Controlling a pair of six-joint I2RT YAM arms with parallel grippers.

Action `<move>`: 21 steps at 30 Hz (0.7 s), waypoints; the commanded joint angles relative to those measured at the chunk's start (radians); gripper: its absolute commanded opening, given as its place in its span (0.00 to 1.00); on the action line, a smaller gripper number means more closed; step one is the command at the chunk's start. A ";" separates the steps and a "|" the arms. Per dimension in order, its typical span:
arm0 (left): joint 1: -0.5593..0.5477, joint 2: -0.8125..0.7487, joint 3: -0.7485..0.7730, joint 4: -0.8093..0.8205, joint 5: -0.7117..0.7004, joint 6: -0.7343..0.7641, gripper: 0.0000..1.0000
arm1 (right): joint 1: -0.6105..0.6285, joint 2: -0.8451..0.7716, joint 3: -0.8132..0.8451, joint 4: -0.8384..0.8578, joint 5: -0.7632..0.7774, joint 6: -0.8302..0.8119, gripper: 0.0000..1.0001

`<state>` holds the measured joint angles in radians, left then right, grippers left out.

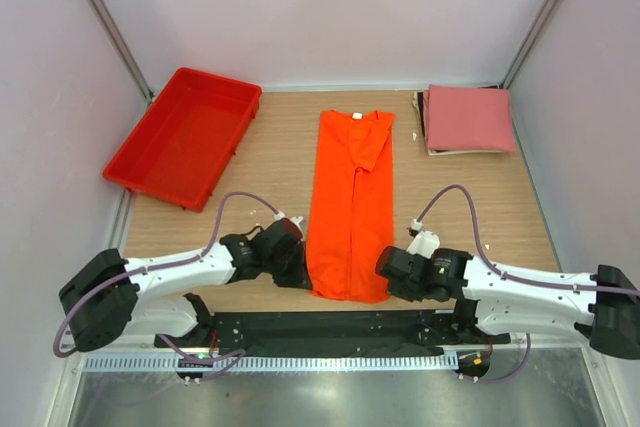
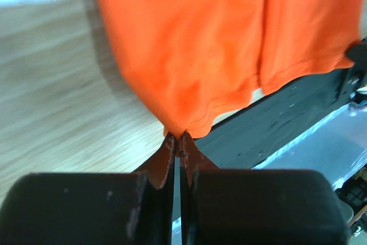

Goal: Fold and stack the t-shirts
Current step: Fold the tshirt

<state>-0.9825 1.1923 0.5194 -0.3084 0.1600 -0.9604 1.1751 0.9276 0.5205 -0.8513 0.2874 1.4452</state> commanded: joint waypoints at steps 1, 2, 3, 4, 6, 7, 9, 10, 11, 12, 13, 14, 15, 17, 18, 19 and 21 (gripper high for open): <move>0.019 0.056 0.099 0.028 -0.008 0.028 0.00 | -0.003 0.040 0.078 0.004 0.143 -0.031 0.01; 0.028 0.082 0.114 0.022 -0.007 0.038 0.00 | -0.011 0.057 0.088 0.011 0.151 -0.060 0.01; 0.033 0.095 0.129 0.017 -0.007 0.048 0.00 | -0.035 0.097 0.102 0.015 0.154 -0.078 0.01; 0.039 0.104 0.161 0.011 -0.008 0.054 0.00 | -0.048 0.114 0.133 0.017 0.157 -0.100 0.01; 0.057 0.127 0.198 -0.027 -0.016 0.083 0.00 | -0.069 0.152 0.162 0.014 0.176 -0.153 0.01; 0.067 0.133 0.238 -0.044 -0.030 0.095 0.00 | -0.106 0.161 0.186 0.012 0.177 -0.176 0.01; 0.100 0.153 0.274 -0.081 -0.039 0.132 0.00 | -0.167 0.165 0.199 0.040 0.159 -0.268 0.01; 0.134 0.164 0.301 -0.086 -0.031 0.141 0.00 | -0.237 0.163 0.200 0.055 0.147 -0.304 0.01; 0.152 0.180 0.327 -0.089 -0.018 0.156 0.00 | -0.277 0.166 0.205 0.095 0.110 -0.380 0.01; 0.171 0.181 0.327 -0.087 -0.007 0.166 0.00 | -0.311 0.166 0.205 0.113 0.098 -0.413 0.01; 0.206 0.205 0.353 -0.090 0.002 0.173 0.00 | -0.369 0.177 0.220 0.127 0.084 -0.449 0.01; 0.225 0.214 0.367 -0.089 0.019 0.183 0.00 | -0.394 0.189 0.233 0.147 0.078 -0.482 0.01; 0.240 0.228 0.381 -0.086 0.026 0.192 0.00 | -0.416 0.201 0.245 0.156 0.069 -0.508 0.01; 0.292 0.269 0.427 -0.077 0.045 0.219 0.00 | -0.475 0.253 0.286 0.181 0.053 -0.589 0.01; 0.306 0.286 0.444 -0.071 0.055 0.232 0.00 | -0.492 0.275 0.303 0.190 0.036 -0.617 0.01; 0.330 0.303 0.488 -0.070 0.061 0.256 0.00 | -0.509 0.296 0.329 0.199 0.030 -0.655 0.01; 0.347 0.364 0.539 -0.074 0.070 0.291 0.00 | -0.564 0.355 0.354 0.236 0.013 -0.689 0.01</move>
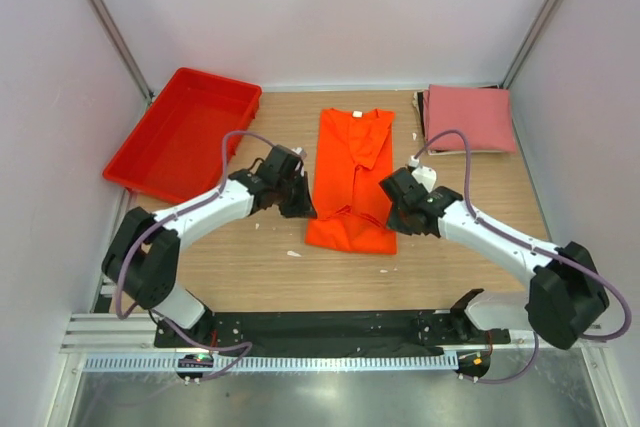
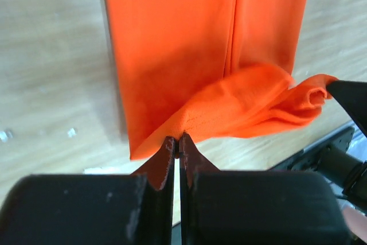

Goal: Fold and stack the t-shirts
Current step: Fold the tshirt

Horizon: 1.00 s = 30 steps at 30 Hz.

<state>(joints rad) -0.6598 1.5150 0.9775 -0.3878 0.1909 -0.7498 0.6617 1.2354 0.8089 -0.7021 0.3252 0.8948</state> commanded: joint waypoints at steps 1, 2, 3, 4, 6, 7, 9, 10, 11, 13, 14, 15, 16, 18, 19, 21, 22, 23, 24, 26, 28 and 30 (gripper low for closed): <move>0.038 0.071 0.143 -0.020 0.038 0.119 0.00 | -0.068 0.064 0.087 0.101 -0.034 -0.166 0.01; 0.045 0.120 0.179 -0.042 0.038 0.133 0.00 | -0.088 0.106 0.098 0.122 -0.040 -0.177 0.01; 0.051 0.151 0.212 -0.060 0.024 0.145 0.00 | -0.115 0.125 0.111 0.131 -0.046 -0.191 0.01; 0.064 0.175 0.275 -0.091 0.018 0.153 0.00 | -0.128 0.143 0.140 0.139 -0.052 -0.201 0.01; 0.083 0.240 0.326 -0.112 0.019 0.165 0.00 | -0.151 0.197 0.173 0.148 -0.060 -0.233 0.01; 0.098 0.255 0.363 -0.114 0.024 0.168 0.00 | -0.174 0.213 0.208 0.148 -0.064 -0.243 0.01; 0.114 0.296 0.404 -0.117 0.021 0.173 0.00 | -0.194 0.252 0.240 0.150 -0.077 -0.276 0.01; 0.130 0.309 0.418 -0.120 0.028 0.175 0.00 | -0.209 0.263 0.272 0.154 -0.083 -0.284 0.01; 0.137 0.321 0.432 -0.120 0.035 0.175 0.00 | -0.218 0.275 0.286 0.151 -0.089 -0.293 0.01; 0.155 0.353 0.467 -0.115 0.045 0.181 0.00 | -0.238 0.314 0.329 0.147 -0.101 -0.316 0.01; 0.161 0.362 0.480 -0.117 0.053 0.185 0.00 | -0.244 0.326 0.341 0.142 -0.106 -0.321 0.01; 0.164 0.384 0.504 -0.114 0.062 0.197 0.00 | -0.249 0.335 0.363 0.144 -0.106 -0.332 0.01; 0.170 0.392 0.515 -0.111 0.070 0.202 0.00 | -0.257 0.352 0.374 0.142 -0.107 -0.336 0.01; 0.177 0.413 0.553 -0.106 0.097 0.231 0.00 | -0.267 0.368 0.400 0.144 -0.112 -0.347 0.01; 0.177 0.433 0.567 -0.106 0.105 0.237 0.00 | -0.274 0.378 0.410 0.145 -0.114 -0.352 0.01; 0.178 0.445 0.590 -0.105 0.107 0.236 0.00 | -0.283 0.412 0.446 0.141 -0.117 -0.359 0.01; 0.181 0.461 0.598 -0.100 0.105 0.234 0.00 | -0.284 0.423 0.460 0.139 -0.117 -0.369 0.01; 0.184 0.468 0.604 -0.099 0.094 0.233 0.00 | -0.290 0.447 0.472 0.136 -0.118 -0.372 0.01; 0.186 0.478 0.619 -0.100 0.087 0.233 0.00 | -0.292 0.458 0.492 0.136 -0.117 -0.375 0.01; 0.193 0.502 0.638 -0.105 0.085 0.231 0.00 | -0.298 0.487 0.507 0.132 -0.118 -0.379 0.01; 0.201 0.520 0.664 -0.105 0.085 0.231 0.00 | -0.307 0.507 0.529 0.130 -0.121 -0.382 0.01; 0.207 0.556 0.696 -0.115 0.088 0.236 0.00 | -0.313 0.529 0.542 0.135 -0.121 -0.385 0.01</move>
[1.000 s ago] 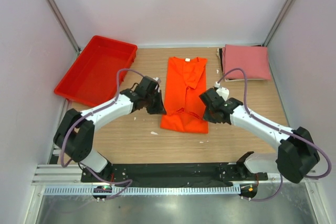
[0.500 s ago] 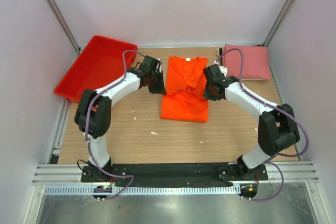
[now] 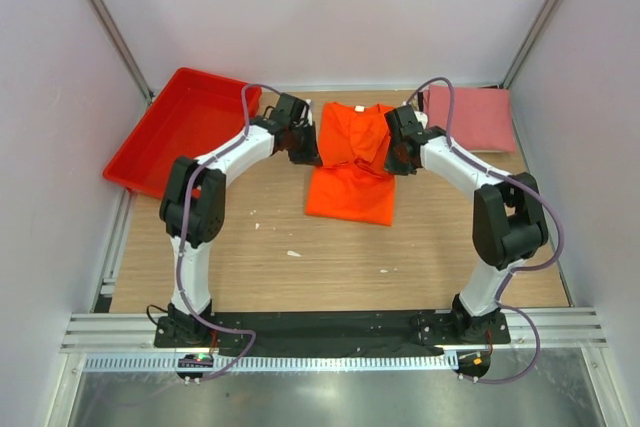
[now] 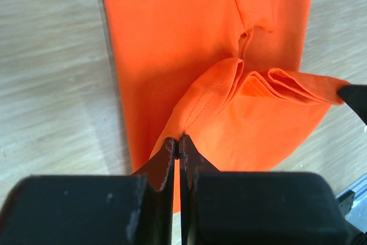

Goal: Fold and stack the t-shirts
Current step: Fold the tshirt

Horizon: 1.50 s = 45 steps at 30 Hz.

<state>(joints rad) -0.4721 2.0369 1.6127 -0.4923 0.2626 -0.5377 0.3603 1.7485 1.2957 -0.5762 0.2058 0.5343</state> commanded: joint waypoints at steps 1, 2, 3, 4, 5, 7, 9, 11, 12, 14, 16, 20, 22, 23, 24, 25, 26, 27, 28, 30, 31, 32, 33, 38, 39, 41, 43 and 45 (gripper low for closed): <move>0.023 0.051 0.075 -0.020 0.018 0.027 0.00 | -0.014 0.023 0.060 0.013 -0.003 -0.025 0.01; 0.026 0.077 0.104 -0.029 0.020 0.033 0.00 | -0.015 0.029 0.063 0.013 -0.003 -0.026 0.01; 0.027 0.092 0.113 -0.038 0.020 0.036 0.00 | -0.017 0.046 0.069 0.016 -0.002 -0.028 0.01; 0.030 0.103 0.121 -0.049 0.014 0.039 0.00 | -0.021 0.054 0.073 0.019 -0.003 -0.030 0.01; 0.032 0.112 0.130 -0.055 0.012 0.042 0.01 | -0.023 0.065 0.079 0.019 -0.008 -0.034 0.01; 0.038 0.137 0.159 -0.083 -0.015 0.050 0.08 | -0.027 0.088 0.102 0.019 -0.011 -0.039 0.04; 0.046 0.146 0.191 -0.104 -0.023 0.064 0.16 | -0.034 0.100 0.143 0.012 -0.008 -0.051 0.10; 0.052 0.140 0.220 -0.112 -0.031 0.084 0.29 | -0.053 0.114 0.178 -0.011 0.001 -0.051 0.16; 0.061 0.134 0.255 -0.111 -0.034 0.090 0.32 | -0.060 0.115 0.207 -0.019 0.004 -0.051 0.19; 0.067 0.099 0.277 -0.100 -0.025 0.113 0.36 | -0.070 0.103 0.224 -0.042 0.006 -0.057 0.28; 0.075 0.066 0.265 -0.078 -0.029 0.137 0.38 | -0.070 0.089 0.226 -0.080 -0.015 -0.074 0.32; 0.072 -0.033 0.111 -0.083 0.006 0.133 0.39 | -0.070 -0.025 0.122 -0.088 -0.098 -0.083 0.39; 0.072 -0.064 0.037 -0.077 0.055 0.125 0.38 | -0.070 -0.062 0.045 -0.082 -0.162 -0.083 0.40; 0.070 -0.096 -0.046 -0.065 0.067 0.119 0.36 | -0.069 -0.076 0.018 -0.074 -0.190 -0.088 0.40; 0.063 -0.116 -0.087 -0.042 0.070 0.119 0.36 | -0.070 -0.098 -0.034 -0.070 -0.228 -0.089 0.40; 0.058 -0.135 -0.129 -0.025 0.073 0.117 0.36 | -0.069 -0.107 -0.062 -0.045 -0.290 -0.089 0.40; 0.053 -0.151 -0.204 -0.011 0.070 0.107 0.36 | -0.070 -0.119 -0.091 -0.027 -0.324 -0.092 0.40; 0.046 -0.184 -0.235 0.018 0.067 0.102 0.36 | -0.070 -0.129 -0.142 -0.010 -0.345 -0.092 0.40; 0.043 -0.194 -0.264 0.032 0.064 0.097 0.36 | -0.069 -0.147 -0.162 0.005 -0.353 -0.091 0.40; 0.027 -0.214 -0.327 0.061 0.066 0.096 0.37 | -0.069 -0.161 -0.212 0.018 -0.365 -0.097 0.40; 0.023 -0.216 -0.339 0.064 0.067 0.094 0.37 | -0.069 -0.170 -0.225 0.027 -0.365 -0.100 0.40; 0.020 -0.215 -0.364 0.075 0.076 0.090 0.37 | -0.069 -0.172 -0.236 0.036 -0.368 -0.102 0.40; 0.015 -0.211 -0.375 0.096 0.085 0.082 0.37 | -0.070 -0.172 -0.258 0.044 -0.374 -0.108 0.40; 0.013 -0.179 -0.401 0.129 0.090 0.077 0.38 | -0.070 -0.138 -0.318 0.096 -0.408 -0.122 0.41; 0.015 -0.173 -0.399 0.129 0.086 0.079 0.38 | -0.070 -0.135 -0.337 0.101 -0.405 -0.125 0.41; 0.013 -0.150 -0.392 0.124 0.083 0.091 0.38 | -0.070 -0.129 -0.352 0.124 -0.407 -0.135 0.41; 0.013 -0.133 -0.386 0.123 0.092 0.097 0.37 | -0.070 -0.126 -0.369 0.140 -0.413 -0.140 0.41; 0.013 -0.115 -0.379 0.120 0.113 0.100 0.34 | -0.070 -0.127 -0.383 0.150 -0.416 -0.142 0.40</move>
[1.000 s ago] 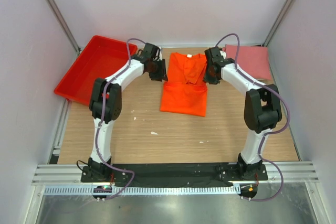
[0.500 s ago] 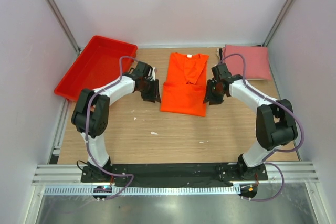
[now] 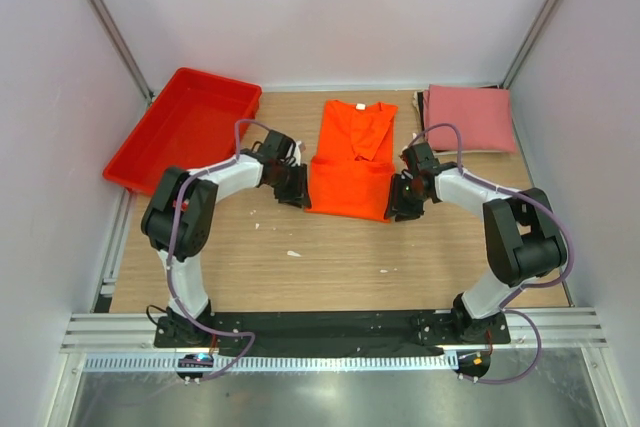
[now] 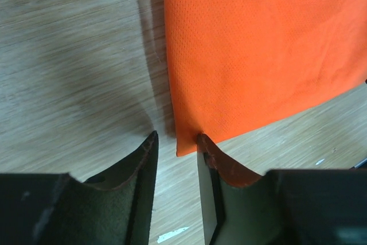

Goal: Fold and stack the t-shirts
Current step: Fold the tshirt

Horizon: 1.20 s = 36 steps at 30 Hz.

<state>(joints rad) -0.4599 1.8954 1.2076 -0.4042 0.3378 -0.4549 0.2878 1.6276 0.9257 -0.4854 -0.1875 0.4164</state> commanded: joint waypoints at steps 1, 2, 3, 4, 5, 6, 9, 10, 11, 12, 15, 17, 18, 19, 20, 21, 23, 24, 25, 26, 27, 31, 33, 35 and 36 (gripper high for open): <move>0.001 0.031 0.026 0.030 0.044 0.019 0.33 | 0.002 -0.005 -0.016 0.064 -0.023 -0.024 0.40; 0.001 0.036 0.024 0.031 0.049 0.019 0.26 | 0.002 -0.003 -0.018 0.065 -0.020 -0.025 0.39; 0.001 0.036 0.023 0.031 0.049 0.021 0.21 | 0.001 0.000 -0.019 0.064 -0.015 -0.024 0.37; 0.001 0.036 0.021 0.028 0.055 0.019 0.15 | 0.002 0.005 -0.019 0.059 -0.012 -0.022 0.33; 0.001 0.034 0.020 0.028 0.055 0.019 0.04 | 0.002 0.006 -0.021 0.059 -0.012 -0.022 0.28; 0.000 0.030 0.014 0.024 0.059 0.019 0.00 | 0.002 0.008 -0.025 0.059 -0.012 -0.019 0.22; -0.006 0.013 -0.002 0.004 0.067 0.013 0.00 | 0.004 -0.006 -0.042 0.056 -0.003 -0.008 0.01; -0.009 0.007 -0.006 -0.007 0.066 0.009 0.00 | 0.004 -0.021 -0.048 0.041 0.003 -0.002 0.01; -0.023 -0.002 -0.017 -0.022 0.061 0.007 0.00 | 0.004 -0.034 -0.057 0.028 0.020 0.002 0.01; -0.031 -0.034 -0.045 -0.027 0.053 -0.010 0.00 | 0.002 -0.044 -0.060 0.015 0.040 0.028 0.01; -0.069 -0.093 -0.101 -0.027 0.006 -0.053 0.00 | 0.004 -0.103 -0.097 -0.051 0.072 0.071 0.01; -0.103 -0.153 -0.163 -0.027 -0.031 -0.076 0.00 | 0.005 -0.168 -0.128 -0.067 0.079 0.120 0.01; -0.117 -0.169 -0.184 -0.025 -0.043 -0.083 0.00 | 0.005 -0.195 -0.163 -0.073 0.080 0.134 0.01; -0.131 -0.203 -0.221 -0.027 -0.054 -0.099 0.00 | 0.005 -0.218 -0.180 -0.085 0.083 0.169 0.01; -0.157 -0.217 -0.242 -0.025 -0.084 -0.108 0.00 | 0.014 -0.265 -0.218 -0.093 0.088 0.188 0.01; -0.166 -0.231 -0.264 -0.022 -0.095 -0.122 0.00 | 0.019 -0.288 -0.240 -0.102 0.085 0.206 0.01; -0.190 -0.274 -0.325 -0.006 -0.097 -0.154 0.00 | 0.030 -0.363 -0.305 -0.104 0.073 0.263 0.01; -0.195 -0.288 -0.342 0.002 -0.103 -0.166 0.00 | 0.039 -0.385 -0.326 -0.102 0.063 0.284 0.01; -0.207 -0.318 -0.362 0.011 -0.108 -0.186 0.00 | 0.048 -0.411 -0.341 -0.101 0.057 0.312 0.01; -0.209 -0.334 -0.387 0.015 -0.112 -0.194 0.04 | 0.054 -0.449 -0.366 -0.104 0.056 0.326 0.01; -0.210 -0.344 -0.398 0.018 -0.111 -0.199 0.10 | 0.060 -0.469 -0.373 -0.101 0.049 0.332 0.03; -0.209 -0.387 -0.378 -0.024 -0.118 -0.185 0.38 | 0.060 -0.534 -0.349 -0.122 0.045 0.323 0.29; -0.200 -0.401 -0.327 -0.051 -0.144 -0.139 0.44 | 0.060 -0.534 -0.289 -0.114 0.048 0.262 0.36; -0.154 -0.398 -0.290 -0.068 -0.168 -0.095 0.46 | 0.059 -0.493 -0.181 -0.120 0.094 0.191 0.38; -0.132 -0.383 -0.260 -0.065 -0.152 -0.082 0.47 | 0.059 -0.467 -0.141 -0.133 0.123 0.124 0.38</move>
<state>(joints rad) -0.6476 1.5307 0.8619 -0.4603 0.2199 -0.5983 0.3450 1.1297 0.6308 -0.6376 -0.1299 0.6689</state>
